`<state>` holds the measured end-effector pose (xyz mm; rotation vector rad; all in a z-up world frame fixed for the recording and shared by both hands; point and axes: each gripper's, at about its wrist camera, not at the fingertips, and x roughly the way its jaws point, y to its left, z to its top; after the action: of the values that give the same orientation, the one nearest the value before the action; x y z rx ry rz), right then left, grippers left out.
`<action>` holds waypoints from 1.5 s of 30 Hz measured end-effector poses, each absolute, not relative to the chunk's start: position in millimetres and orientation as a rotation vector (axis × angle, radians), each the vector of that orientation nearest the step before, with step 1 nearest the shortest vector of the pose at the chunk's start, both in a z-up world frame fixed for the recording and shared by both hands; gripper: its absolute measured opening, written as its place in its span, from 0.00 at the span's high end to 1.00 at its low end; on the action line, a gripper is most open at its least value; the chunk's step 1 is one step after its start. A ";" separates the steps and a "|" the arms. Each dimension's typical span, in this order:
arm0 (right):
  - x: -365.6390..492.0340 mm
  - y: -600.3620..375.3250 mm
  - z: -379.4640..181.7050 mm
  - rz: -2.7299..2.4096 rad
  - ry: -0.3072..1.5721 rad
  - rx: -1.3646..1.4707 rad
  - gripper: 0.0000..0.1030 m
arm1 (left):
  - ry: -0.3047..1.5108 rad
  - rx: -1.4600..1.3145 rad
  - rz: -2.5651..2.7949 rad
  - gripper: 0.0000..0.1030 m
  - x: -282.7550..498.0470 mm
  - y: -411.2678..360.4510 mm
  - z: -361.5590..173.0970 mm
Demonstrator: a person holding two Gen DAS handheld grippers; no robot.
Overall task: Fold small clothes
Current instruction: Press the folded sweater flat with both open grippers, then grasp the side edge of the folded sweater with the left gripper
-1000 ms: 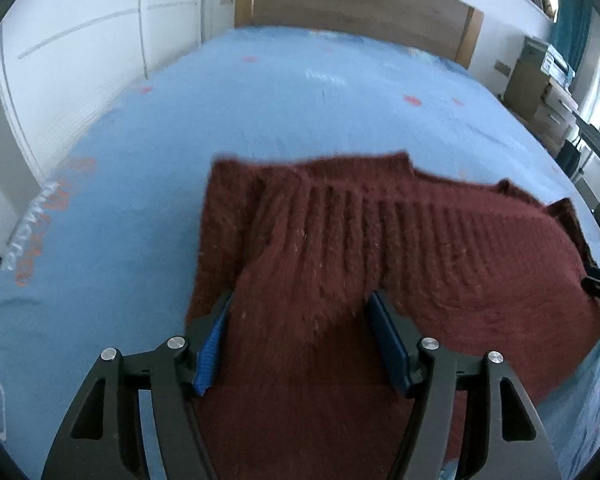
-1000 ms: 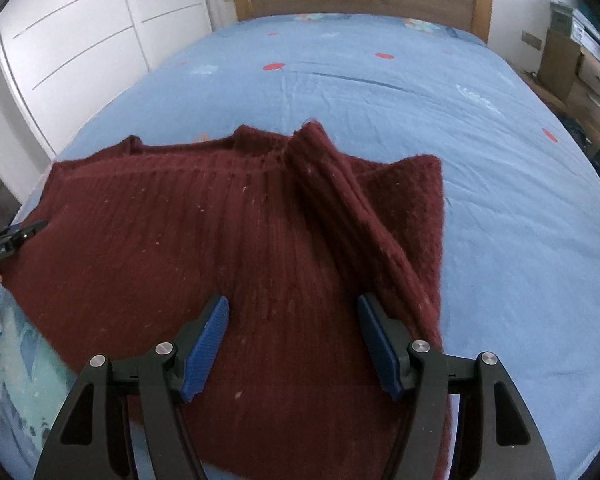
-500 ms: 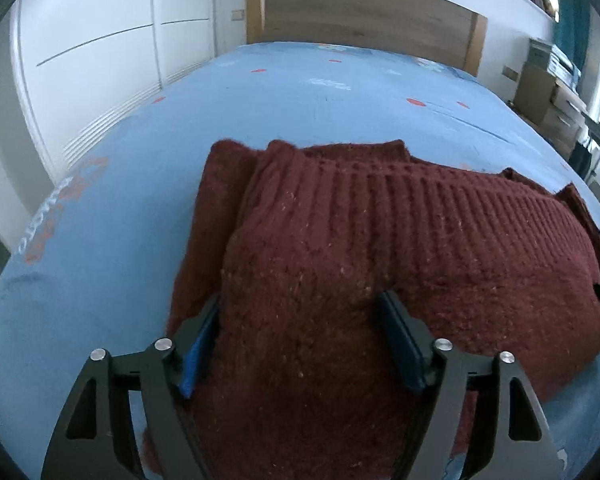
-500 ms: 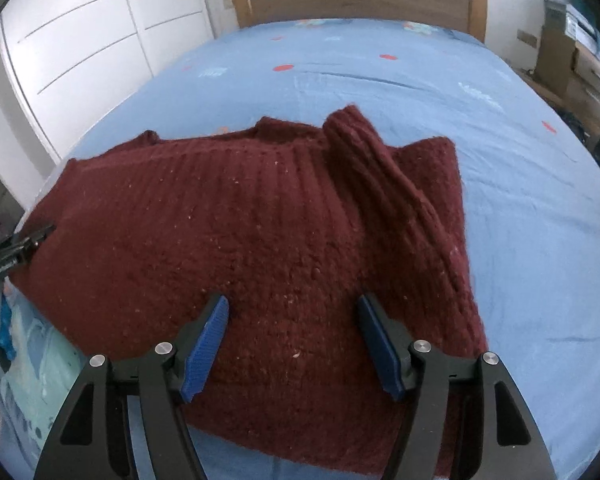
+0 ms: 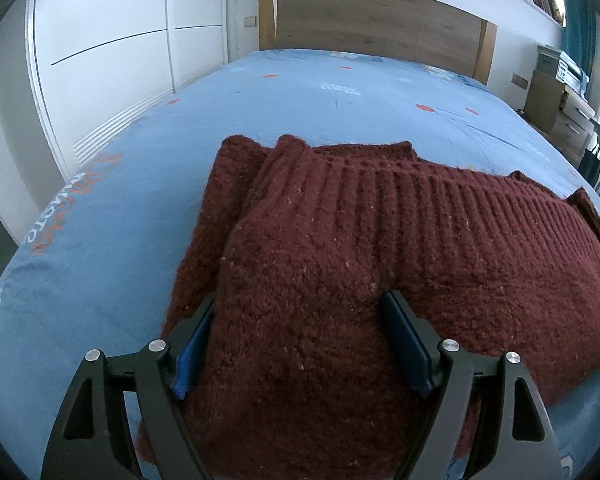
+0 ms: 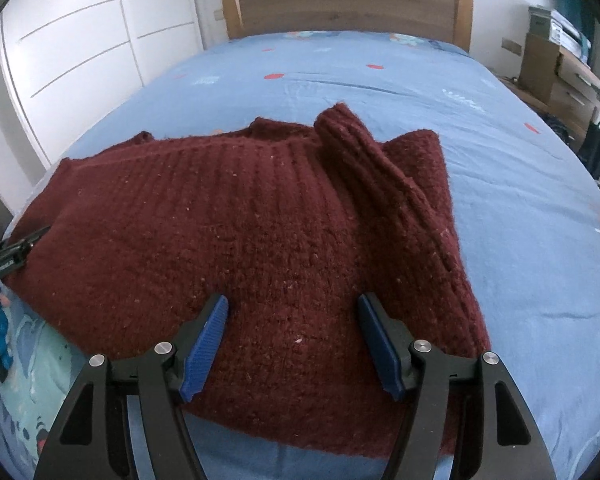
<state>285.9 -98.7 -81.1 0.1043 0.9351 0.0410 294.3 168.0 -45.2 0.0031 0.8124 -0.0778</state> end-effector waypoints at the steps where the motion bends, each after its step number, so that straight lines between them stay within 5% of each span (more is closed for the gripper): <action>1: 285.7 -98.4 -80.9 0.038 0.935 0.102 0.33 | 0.811 0.002 -0.077 0.25 294.2 168.2 -44.9; 21: 280.3 -99.0 -76.8 0.019 0.957 0.112 0.32 | 0.861 -0.029 -0.084 0.25 287.3 172.0 -35.0; 45: 186.0 -118.3 -66.4 0.028 0.990 0.219 0.32 | 0.972 -0.822 -0.095 0.25 238.7 259.3 -46.2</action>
<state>186.0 -118.3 -66.4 0.2193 0.9900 0.0285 238.7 259.3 -46.2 -0.8224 0.9717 -0.0951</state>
